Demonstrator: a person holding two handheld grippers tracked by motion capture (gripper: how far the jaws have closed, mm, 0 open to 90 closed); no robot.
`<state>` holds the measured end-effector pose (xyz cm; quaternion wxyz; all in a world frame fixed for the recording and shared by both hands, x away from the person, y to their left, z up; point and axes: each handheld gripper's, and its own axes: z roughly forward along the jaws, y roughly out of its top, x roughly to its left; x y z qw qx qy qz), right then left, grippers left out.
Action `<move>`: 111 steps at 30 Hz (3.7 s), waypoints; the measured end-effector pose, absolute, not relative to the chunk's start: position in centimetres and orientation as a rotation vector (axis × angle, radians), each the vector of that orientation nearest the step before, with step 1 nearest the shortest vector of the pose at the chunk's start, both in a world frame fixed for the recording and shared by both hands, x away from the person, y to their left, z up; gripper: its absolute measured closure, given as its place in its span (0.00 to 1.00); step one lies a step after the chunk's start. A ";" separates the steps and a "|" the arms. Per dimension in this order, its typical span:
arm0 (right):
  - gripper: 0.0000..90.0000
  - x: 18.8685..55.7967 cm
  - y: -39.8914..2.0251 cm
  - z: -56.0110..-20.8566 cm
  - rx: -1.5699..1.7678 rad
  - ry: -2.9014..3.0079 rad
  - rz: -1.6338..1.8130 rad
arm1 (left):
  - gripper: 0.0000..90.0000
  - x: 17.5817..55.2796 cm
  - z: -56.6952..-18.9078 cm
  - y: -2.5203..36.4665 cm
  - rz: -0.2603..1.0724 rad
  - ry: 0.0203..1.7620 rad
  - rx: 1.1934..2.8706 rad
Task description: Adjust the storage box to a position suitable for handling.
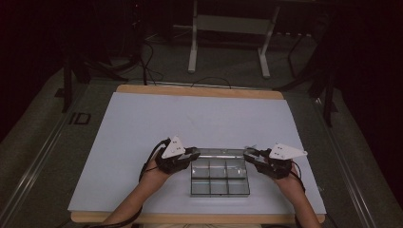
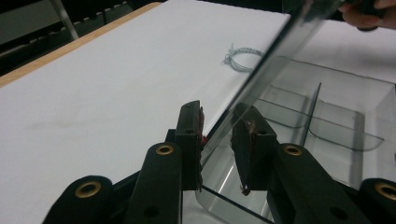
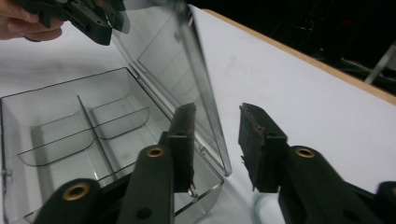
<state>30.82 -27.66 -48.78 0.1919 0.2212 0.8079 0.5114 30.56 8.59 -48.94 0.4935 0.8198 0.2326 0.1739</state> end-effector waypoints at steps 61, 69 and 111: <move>0.73 34.6 -24.9 -49.9 1.230 2.225 1.368 | 0.76 34.6 -50.5 8.5 0.293 0.818 1.961; 0.72 35.0 -24.8 -49.9 1.280 2.227 1.367 | 0.73 34.6 -50.7 8.4 0.305 0.839 1.959; 0.62 36.3 -24.8 -52.0 1.616 2.257 1.302 | 0.56 35.9 -52.6 7.6 0.213 0.983 1.979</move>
